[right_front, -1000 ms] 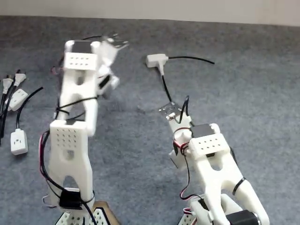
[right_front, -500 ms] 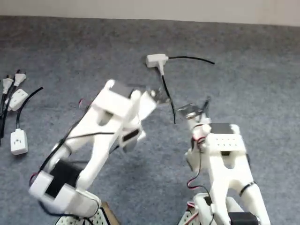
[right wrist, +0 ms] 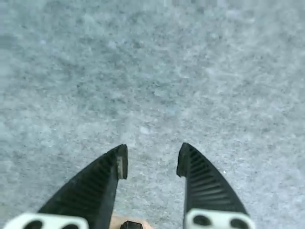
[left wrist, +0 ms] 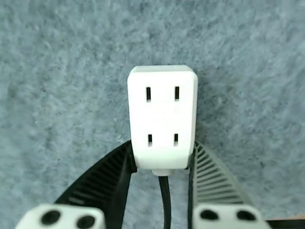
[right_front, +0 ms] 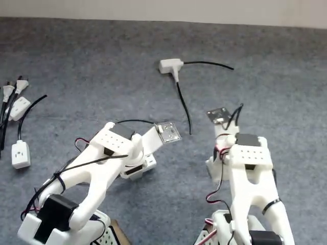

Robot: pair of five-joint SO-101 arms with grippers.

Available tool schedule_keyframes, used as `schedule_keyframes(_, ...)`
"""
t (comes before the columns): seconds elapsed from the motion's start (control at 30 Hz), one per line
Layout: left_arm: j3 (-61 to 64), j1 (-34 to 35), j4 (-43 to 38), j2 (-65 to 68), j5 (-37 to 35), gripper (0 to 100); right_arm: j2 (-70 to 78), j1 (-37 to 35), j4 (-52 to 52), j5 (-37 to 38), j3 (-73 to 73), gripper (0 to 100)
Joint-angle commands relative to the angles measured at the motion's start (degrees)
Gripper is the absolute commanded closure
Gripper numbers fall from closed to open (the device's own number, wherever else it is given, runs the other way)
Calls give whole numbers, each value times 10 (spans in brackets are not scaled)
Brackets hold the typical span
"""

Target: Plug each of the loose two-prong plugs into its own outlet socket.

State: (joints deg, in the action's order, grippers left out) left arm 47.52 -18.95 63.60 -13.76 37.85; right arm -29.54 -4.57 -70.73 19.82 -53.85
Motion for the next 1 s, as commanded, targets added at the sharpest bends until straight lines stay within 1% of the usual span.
schedule_keyframes(0.0, -16, -12, -4, -21, 15, 980, -14, -43, -15, -8, 24, 825)
schedule_keyframes(0.07, -14, -30, -4, -21, 13, 980, -14, -50, -15, -11, 25, 825)
schedule_keyframes(0.2, 20, -94, -4, -21, 11, 979, -14, -51, -17, -11, 25, 825)
schedule_keyframes(0.27, 28, -106, -5, -22, 11, 960, -14, -51, -19, -10, 24, 825)
schedule_keyframes(0.33, 28, -102, -4, -22, 11, 900, -14, -51, -30, -8, 24, 825)
schedule_keyframes(0.5, 27, -72, 5, -22, 16, 659, -14, -51, -34, 11, 24, 825)
schedule_keyframes(0.57, 19, -57, 10, -26, 27, 592, -14, -51, -36, 15, 24, 825)
schedule_keyframes(0.6, 8, -44, 13, -26, 33, 579, -14, -51, -40, 16, 24, 825)
schedule_keyframes(0.7, -47, 26, 16, -22, 33, 589, -14, -52, -46, 17, 24, 825)
schedule_keyframes(0.77, -91, 91, 17, -22, 31, 600, -14, -53, -46, 37, 25, 824)
schedule_keyframes(0.83, -126, 161, 18, -22, 11, 611, -14, -54, -46, 69, 31, 824)
schedule_keyframes(0.9, -149, 238, 18, -21, -19, 622, -13, -77, -45, 91, 46, 824)
schedule_keyframes(0.97, -154, 314, 18, -21, -43, 631, 1, -124, -60, 93, 92, 824)
